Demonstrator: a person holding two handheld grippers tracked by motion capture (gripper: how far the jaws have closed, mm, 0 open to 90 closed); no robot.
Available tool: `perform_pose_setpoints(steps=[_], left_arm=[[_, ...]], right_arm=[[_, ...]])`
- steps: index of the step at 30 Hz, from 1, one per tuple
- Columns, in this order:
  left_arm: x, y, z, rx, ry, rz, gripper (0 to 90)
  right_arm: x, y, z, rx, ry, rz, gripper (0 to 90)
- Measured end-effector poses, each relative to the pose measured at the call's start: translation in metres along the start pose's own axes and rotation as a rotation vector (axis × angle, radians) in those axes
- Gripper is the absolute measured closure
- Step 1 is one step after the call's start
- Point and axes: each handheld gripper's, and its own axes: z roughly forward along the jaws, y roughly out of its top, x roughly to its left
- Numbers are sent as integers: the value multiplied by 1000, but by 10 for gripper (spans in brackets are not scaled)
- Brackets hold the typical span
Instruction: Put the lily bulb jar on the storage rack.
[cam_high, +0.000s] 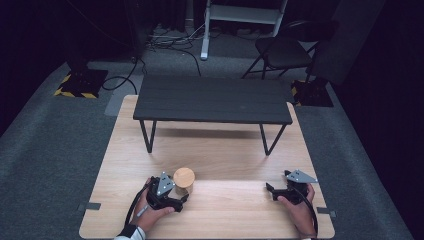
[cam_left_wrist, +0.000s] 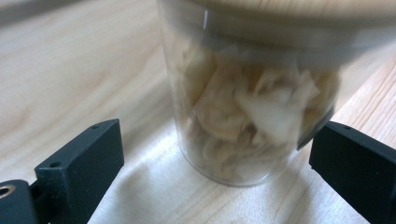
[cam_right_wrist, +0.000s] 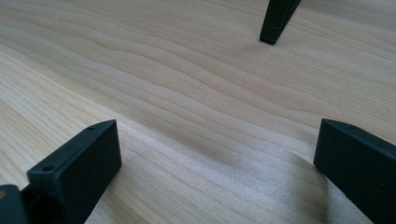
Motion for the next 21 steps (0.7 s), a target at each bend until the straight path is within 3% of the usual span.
perform_pose_setpoints(steps=[3, 7, 12, 16, 21], left_arm=[[4, 11, -9, -42, -15, -13, 27], [4, 22, -11, -48, -25, 6, 28], [3, 35, -11, -39, -40, 38, 32], [6, 45, -10, -29, -55, 19, 33], [8, 51, -6, -11, -58, 34, 37]], right_arm=[[0, 0, 0, 0, 3, -2, 3], [0, 0, 0, -1, 2, -2, 3], [0, 0, 0, -1, 2, -1, 3], [-1, 0, 0, 1, 3, 0, 3], [0, 0, 0, -1, 2, -1, 3]])
